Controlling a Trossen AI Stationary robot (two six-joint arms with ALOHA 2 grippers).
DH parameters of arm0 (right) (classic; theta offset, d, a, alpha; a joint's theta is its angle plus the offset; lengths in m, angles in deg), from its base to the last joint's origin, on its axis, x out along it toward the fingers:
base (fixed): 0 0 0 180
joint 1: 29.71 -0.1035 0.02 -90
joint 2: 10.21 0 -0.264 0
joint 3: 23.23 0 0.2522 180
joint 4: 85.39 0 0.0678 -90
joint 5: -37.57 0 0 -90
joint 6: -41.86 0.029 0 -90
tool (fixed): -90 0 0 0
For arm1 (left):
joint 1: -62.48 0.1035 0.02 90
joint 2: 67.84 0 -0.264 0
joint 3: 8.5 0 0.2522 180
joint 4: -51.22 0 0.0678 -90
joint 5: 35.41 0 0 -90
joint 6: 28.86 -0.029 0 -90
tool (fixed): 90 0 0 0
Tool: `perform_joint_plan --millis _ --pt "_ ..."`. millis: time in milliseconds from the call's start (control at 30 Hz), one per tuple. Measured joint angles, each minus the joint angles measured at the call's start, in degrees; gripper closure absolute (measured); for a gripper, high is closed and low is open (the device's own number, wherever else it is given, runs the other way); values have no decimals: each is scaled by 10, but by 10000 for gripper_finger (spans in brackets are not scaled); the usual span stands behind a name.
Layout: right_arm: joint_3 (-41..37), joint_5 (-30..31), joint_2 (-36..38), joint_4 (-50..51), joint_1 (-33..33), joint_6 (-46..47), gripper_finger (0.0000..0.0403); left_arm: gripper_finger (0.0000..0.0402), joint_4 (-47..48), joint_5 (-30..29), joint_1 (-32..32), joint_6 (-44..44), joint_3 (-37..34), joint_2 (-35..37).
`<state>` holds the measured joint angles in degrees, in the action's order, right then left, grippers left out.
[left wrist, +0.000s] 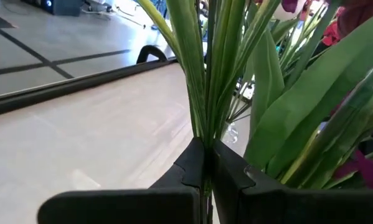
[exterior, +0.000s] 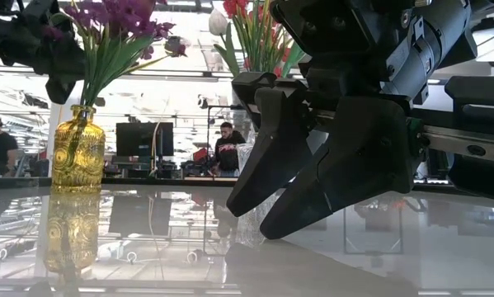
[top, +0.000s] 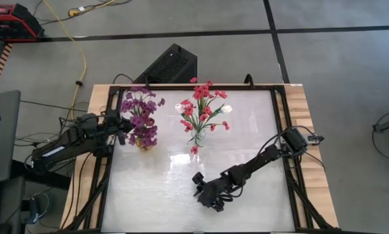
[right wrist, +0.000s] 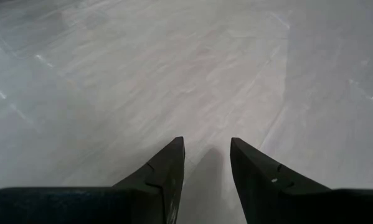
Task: Sort flowers into vase by color
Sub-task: Put the purple flowers into the yellow vase
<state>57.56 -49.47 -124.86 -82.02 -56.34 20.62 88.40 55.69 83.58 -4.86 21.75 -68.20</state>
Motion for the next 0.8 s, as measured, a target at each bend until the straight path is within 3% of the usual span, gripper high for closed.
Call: perform_joint_plan --millis 433,800 --pt "0 0 0 0 0 0 243 397 18 2 0 9 21 0" --pt "0 0 0 0 0 0 243 263 84 30 0 24 55 0"
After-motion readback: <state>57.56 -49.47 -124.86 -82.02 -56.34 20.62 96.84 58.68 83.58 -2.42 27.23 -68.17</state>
